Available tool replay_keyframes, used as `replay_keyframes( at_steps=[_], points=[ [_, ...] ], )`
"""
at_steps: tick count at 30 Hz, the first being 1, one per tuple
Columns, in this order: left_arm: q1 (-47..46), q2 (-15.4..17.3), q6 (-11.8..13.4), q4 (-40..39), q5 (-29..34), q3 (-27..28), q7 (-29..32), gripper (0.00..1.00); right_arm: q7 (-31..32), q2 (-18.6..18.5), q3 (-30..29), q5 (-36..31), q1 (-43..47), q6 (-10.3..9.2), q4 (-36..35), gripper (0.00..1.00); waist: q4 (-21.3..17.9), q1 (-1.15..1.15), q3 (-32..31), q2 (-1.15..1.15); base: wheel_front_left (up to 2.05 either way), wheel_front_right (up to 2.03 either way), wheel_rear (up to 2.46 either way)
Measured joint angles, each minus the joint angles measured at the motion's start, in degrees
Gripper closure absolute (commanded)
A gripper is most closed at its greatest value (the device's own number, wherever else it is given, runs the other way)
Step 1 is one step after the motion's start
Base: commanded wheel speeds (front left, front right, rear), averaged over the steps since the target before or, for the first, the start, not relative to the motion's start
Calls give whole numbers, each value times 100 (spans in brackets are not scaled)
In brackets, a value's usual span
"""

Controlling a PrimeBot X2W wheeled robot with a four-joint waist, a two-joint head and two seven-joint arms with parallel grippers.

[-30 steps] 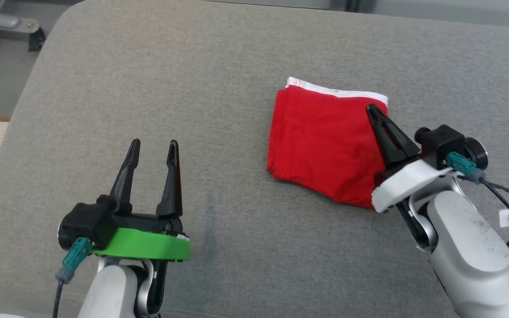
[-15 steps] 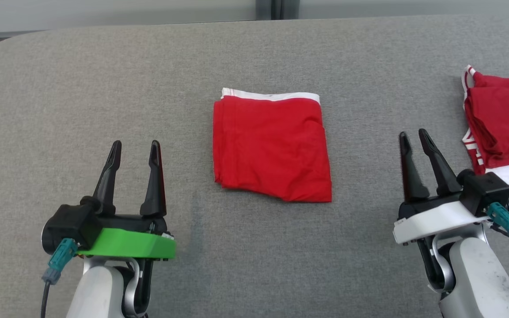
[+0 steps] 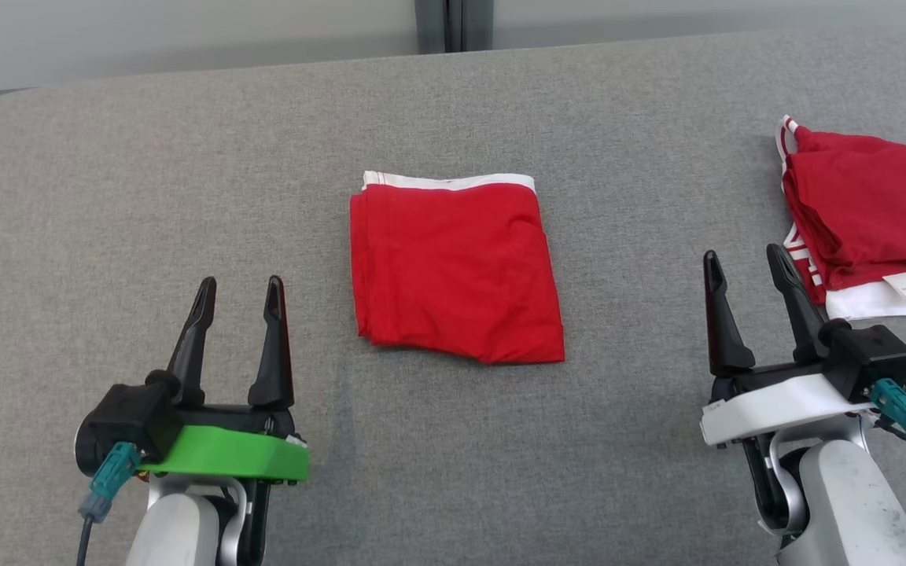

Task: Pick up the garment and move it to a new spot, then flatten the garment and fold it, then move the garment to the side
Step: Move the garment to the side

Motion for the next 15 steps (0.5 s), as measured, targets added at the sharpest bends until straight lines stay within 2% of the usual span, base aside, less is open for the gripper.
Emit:
replay_keyframes(
  at_steps=[5, 9, 15],
  points=[
    [-7, 1, -8, -25, 3, -22, 0, 0, 1, 20, -10, 82, -4, 0, 49, 0, 65, 0, 34, 0, 0, 0, 0],
    [-34, 0, -21, -51, 3, -93, 0, 0, 1, 22, 255, 124, -103, 0, 249, 0, 144, 0, 106, 0, 0, 0, 0],
    [-131, 1, -26, -26, -24, -236, 0, 0, 83, -1, 786, 346, -595, 0, 1157, 0, 322, 0, 247, 0, 0, 0, 0]
  ],
)
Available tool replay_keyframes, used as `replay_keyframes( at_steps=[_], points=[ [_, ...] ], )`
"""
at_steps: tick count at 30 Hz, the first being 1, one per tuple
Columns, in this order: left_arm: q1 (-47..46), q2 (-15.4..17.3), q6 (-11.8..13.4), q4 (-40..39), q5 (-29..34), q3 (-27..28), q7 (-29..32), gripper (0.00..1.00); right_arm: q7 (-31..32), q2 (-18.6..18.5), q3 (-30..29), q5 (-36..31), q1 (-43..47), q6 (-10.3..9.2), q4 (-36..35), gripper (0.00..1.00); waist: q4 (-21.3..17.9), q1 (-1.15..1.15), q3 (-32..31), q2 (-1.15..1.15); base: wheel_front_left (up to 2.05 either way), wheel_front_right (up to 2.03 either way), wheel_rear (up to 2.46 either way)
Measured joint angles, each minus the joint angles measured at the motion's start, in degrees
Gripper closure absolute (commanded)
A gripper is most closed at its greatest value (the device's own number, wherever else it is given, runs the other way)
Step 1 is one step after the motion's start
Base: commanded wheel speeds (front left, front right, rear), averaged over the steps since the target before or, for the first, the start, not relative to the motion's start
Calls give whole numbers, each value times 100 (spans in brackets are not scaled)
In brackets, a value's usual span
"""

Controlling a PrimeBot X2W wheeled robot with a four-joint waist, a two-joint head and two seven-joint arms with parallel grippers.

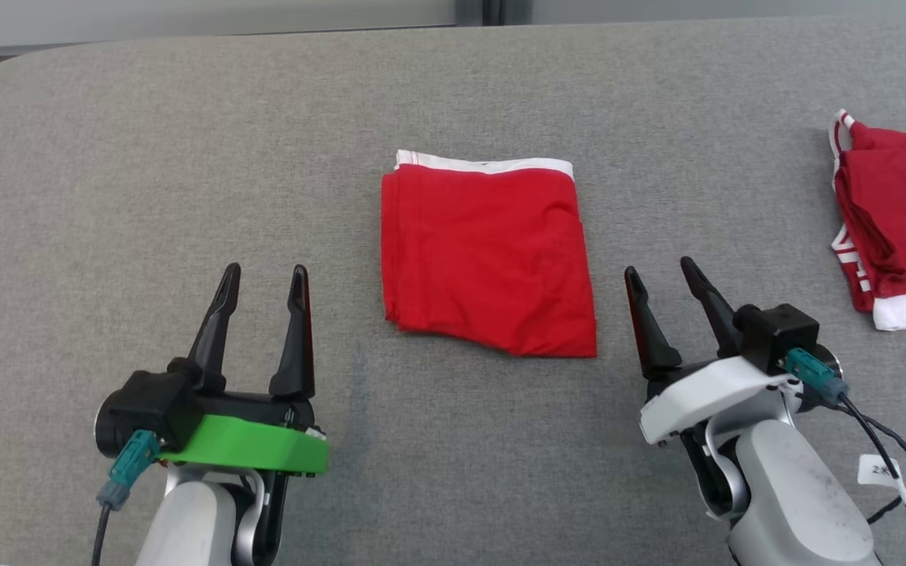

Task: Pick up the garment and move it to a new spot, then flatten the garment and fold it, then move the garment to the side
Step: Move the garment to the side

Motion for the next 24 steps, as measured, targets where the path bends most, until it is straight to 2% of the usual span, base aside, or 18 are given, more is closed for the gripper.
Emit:
replay_keyframes(
  at_steps=[9, 16, 21, 22, 23, 24],
  points=[
    [-74, 0, 27, 76, -104, -227, 0, 0, 380, -105, 463, 664, -831, 0, 1137, 0, 428, 0, 173, 0, 0, 0, 0],
    [-82, 0, 79, 68, -155, -291, 0, 0, 721, -79, 467, 1747, -1216, 0, 1574, 0, 771, 0, 260, 0, 0, 0, 0],
    [-82, 1, 85, 53, -159, -305, 0, 0, 812, -208, 665, 1852, -1440, 0, 1845, 0, 934, 0, 325, 0, 0, 0, 0],
    [-82, 1, 85, 48, -159, -308, 0, 0, 812, -231, 709, 1852, -1482, 0, 1906, 16, 953, 0, 338, 0, 0, 0, 0],
    [-82, 1, 86, 45, -158, -309, 0, 0, 795, -250, 745, 1850, -1526, 0, 1962, 49, 967, 0, 349, 0, 0, 0, 0],
    [-82, 1, 86, 42, -158, -308, 0, 0, 733, -268, 792, 1825, -1577, 0, 2014, 100, 970, 0, 354, 0, 0, 0, 0]
  ],
)
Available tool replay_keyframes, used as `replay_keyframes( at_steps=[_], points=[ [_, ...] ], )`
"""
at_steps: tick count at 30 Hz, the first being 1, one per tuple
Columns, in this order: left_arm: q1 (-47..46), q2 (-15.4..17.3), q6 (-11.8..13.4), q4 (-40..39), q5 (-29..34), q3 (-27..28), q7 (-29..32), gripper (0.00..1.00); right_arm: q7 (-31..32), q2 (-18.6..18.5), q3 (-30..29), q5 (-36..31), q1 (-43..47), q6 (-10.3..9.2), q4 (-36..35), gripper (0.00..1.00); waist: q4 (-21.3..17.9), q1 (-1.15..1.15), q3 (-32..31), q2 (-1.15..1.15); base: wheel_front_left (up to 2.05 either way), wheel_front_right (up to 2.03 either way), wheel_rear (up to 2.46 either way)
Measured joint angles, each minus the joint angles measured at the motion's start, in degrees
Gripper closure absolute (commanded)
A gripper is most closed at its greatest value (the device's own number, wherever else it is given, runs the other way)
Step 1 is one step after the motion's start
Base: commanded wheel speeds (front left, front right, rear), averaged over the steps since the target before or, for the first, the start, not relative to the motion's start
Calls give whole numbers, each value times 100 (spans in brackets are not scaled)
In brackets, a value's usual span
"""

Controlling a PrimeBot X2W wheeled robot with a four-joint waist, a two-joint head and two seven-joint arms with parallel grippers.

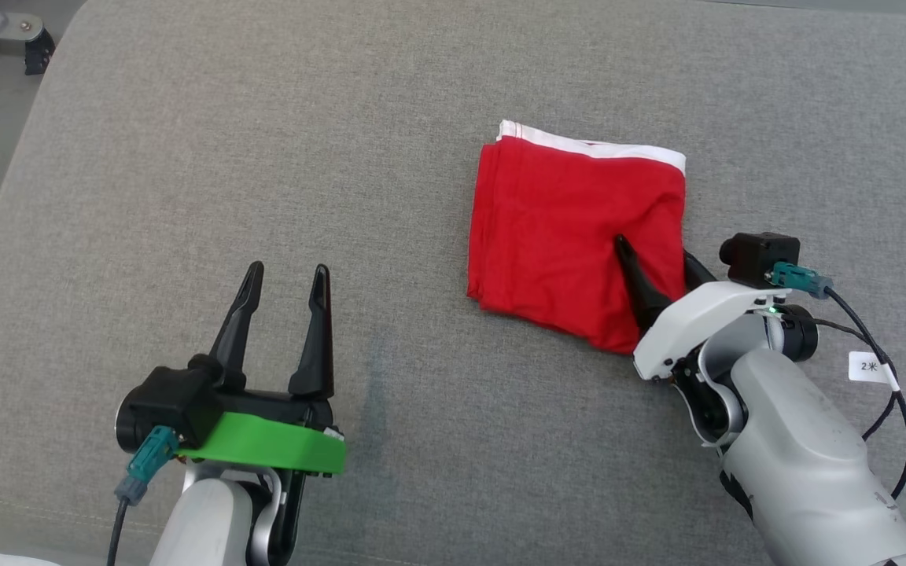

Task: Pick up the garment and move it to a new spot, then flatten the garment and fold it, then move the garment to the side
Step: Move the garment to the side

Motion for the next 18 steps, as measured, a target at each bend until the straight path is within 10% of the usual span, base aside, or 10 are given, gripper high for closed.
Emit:
replay_keyframes(
  at_steps=[18],
  points=[
    [-180, -1, -141, -185, 470, -212, 0, 0, -625, -705, 1305, -1343, -614, 1, 167, 100, -919, 0, -62, 0, 0, 0, 0]
  ],
)
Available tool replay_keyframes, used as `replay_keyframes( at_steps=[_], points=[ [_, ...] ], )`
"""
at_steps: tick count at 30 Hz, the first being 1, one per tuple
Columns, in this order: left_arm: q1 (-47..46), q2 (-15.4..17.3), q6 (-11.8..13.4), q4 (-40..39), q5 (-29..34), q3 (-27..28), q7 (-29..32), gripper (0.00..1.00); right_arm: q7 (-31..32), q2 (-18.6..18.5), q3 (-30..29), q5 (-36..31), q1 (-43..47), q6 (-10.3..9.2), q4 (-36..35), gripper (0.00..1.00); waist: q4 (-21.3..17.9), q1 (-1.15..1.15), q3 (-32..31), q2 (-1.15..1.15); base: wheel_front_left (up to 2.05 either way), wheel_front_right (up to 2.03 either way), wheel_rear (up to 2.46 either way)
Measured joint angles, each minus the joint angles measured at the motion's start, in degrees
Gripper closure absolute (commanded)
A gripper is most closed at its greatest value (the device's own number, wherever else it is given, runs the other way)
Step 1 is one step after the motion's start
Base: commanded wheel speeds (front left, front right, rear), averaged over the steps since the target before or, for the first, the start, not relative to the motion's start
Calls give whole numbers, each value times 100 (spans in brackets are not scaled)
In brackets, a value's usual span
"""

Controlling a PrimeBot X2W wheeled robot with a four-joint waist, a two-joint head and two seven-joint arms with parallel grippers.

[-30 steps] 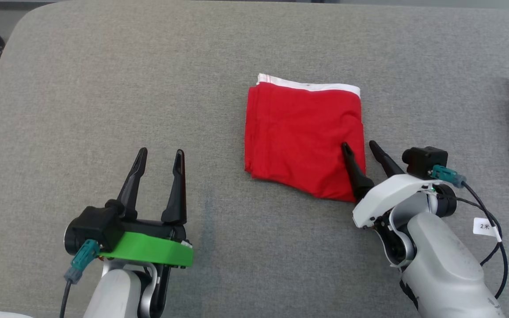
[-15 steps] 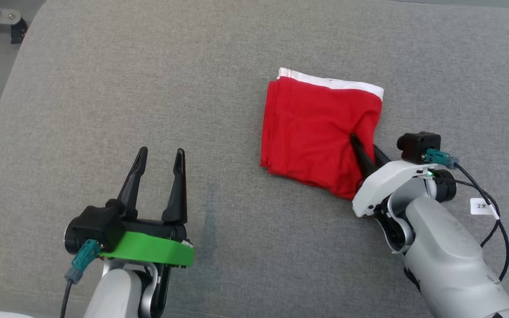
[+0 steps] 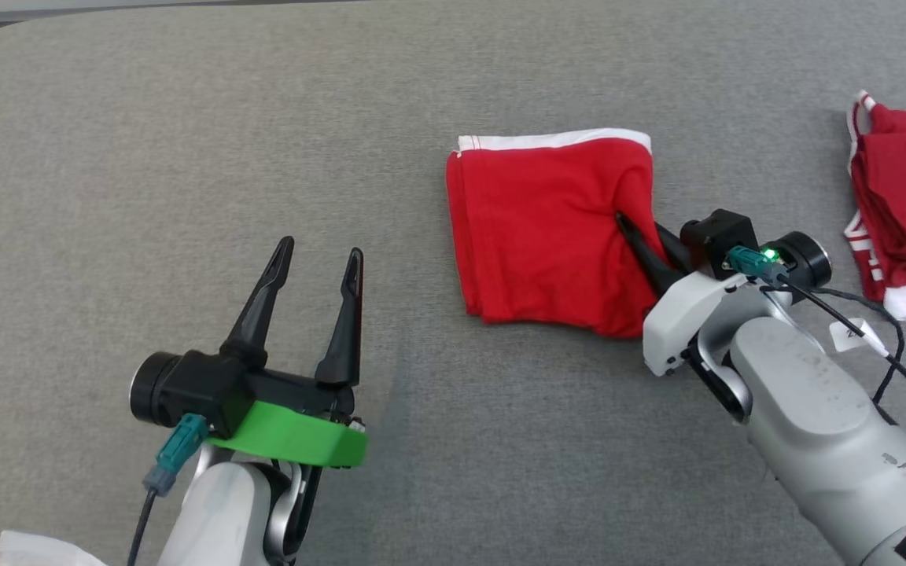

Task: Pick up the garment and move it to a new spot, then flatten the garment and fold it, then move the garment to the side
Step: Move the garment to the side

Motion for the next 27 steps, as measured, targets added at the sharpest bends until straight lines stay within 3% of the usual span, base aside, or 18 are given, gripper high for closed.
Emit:
replay_keyframes(
  at_steps=[8, 15, 22, 27],
  points=[
    [-308, -9, -96, -13, 347, -354, 0, 0, 114, -1047, 506, -220, -361, 3, -595, 100, -729, 0, 119, 0, 0, 0, 0],
    [-679, -8, -120, 70, 621, -623, 0, 0, 193, -1991, 591, -144, -668, 3, -987, 100, -1285, 0, 466, 0, 0, 0, 0],
    [-1085, 194, -121, 94, 635, -951, 0, 0, 199, -2548, 372, -58, -992, 4, -679, 100, -1613, 0, 1050, 0, 0, 0, 0],
    [-1290, 318, -121, 53, 628, -1088, 0, 0, 169, -2707, 226, -58, -1224, 4, -241, 100, -1726, 0, 1461, 0, 0, 0, 0]
  ],
)
